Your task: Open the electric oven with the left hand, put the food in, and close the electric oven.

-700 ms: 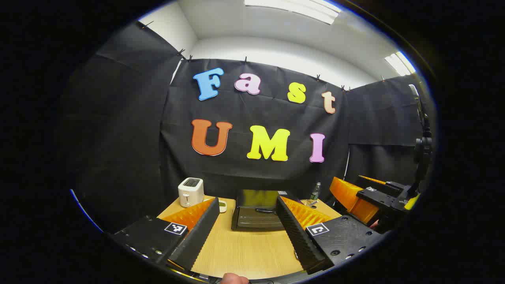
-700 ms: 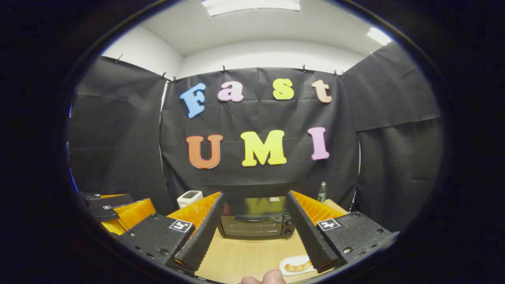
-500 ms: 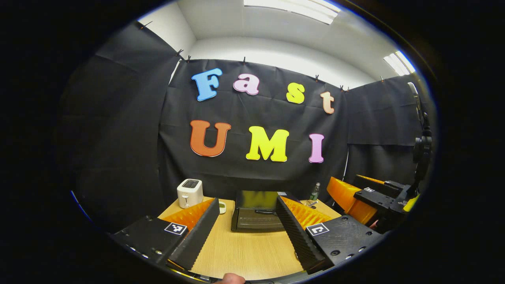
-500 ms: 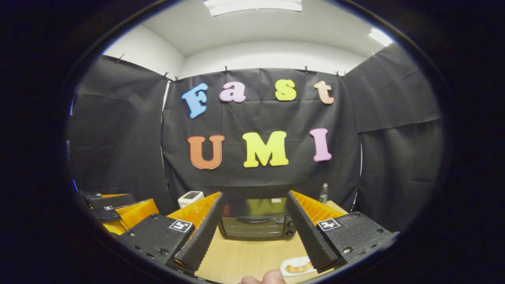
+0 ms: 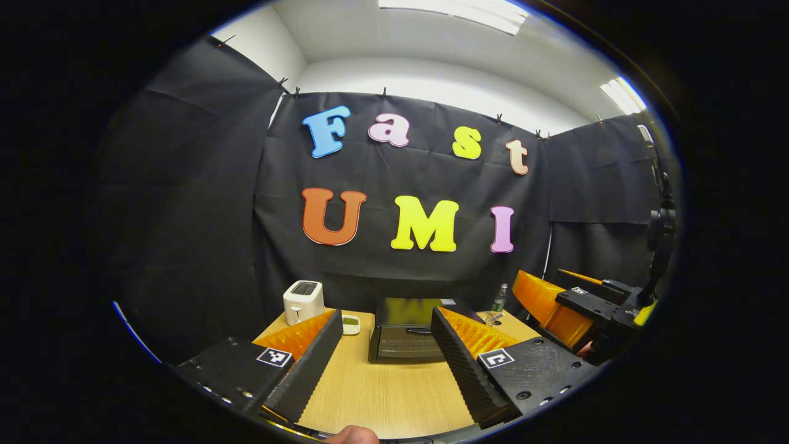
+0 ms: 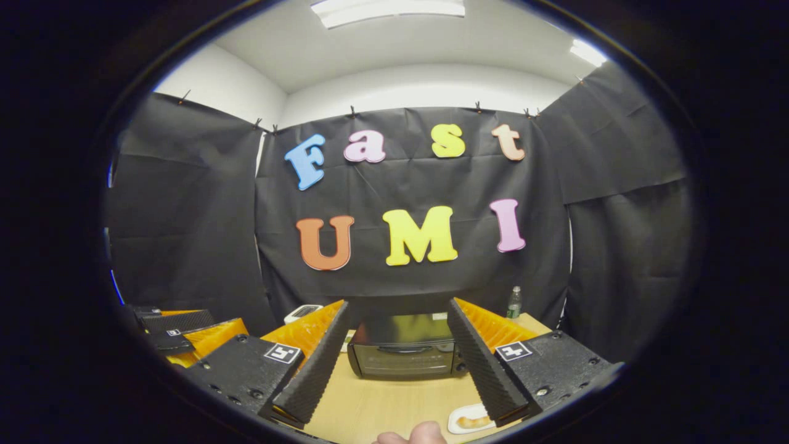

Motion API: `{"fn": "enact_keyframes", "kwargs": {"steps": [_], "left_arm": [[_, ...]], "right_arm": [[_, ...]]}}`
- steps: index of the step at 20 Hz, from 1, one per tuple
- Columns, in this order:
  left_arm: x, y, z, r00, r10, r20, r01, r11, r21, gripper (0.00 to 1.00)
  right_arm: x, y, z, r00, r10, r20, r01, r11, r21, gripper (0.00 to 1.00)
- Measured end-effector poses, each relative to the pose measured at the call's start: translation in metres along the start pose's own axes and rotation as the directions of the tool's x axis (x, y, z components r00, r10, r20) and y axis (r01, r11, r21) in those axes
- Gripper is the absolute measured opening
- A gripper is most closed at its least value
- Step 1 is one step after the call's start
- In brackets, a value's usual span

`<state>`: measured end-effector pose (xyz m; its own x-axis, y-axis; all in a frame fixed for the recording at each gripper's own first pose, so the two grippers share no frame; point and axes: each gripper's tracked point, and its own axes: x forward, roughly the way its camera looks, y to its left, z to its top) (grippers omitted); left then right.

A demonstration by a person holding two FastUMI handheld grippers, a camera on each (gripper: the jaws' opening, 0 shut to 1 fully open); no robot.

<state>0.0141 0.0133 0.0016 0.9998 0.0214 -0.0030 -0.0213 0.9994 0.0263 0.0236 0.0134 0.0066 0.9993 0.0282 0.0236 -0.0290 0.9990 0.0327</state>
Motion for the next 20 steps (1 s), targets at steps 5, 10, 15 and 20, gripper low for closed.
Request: {"fn": "enact_keyframes", "kwargs": {"steps": [5,10,15,20], "left_arm": [[0.004,0.005,0.001,1.0,0.017,0.005,-0.017,1.0,0.006,0.94],[0.005,0.006,-0.007,0.999,0.032,-0.008,-0.032,0.999,0.011,0.94],[0.006,0.005,-0.007,0.999,0.046,-0.013,-0.046,0.999,0.02,0.94],[0.014,0.0,-0.001,0.998,0.061,-0.002,-0.061,0.998,0.009,0.94]], "right_arm": [[0.008,0.006,0.002,1.0,0.018,0.01,-0.018,1.0,0.009,0.96],[0.014,0.002,-0.002,1.0,0.02,0.003,-0.02,1.0,0.011,0.96],[0.018,-0.005,-0.005,1.0,0.016,-0.013,-0.016,1.0,0.023,0.96],[0.024,-0.018,-0.001,1.0,0.013,-0.02,-0.013,1.0,0.014,0.96]]}}
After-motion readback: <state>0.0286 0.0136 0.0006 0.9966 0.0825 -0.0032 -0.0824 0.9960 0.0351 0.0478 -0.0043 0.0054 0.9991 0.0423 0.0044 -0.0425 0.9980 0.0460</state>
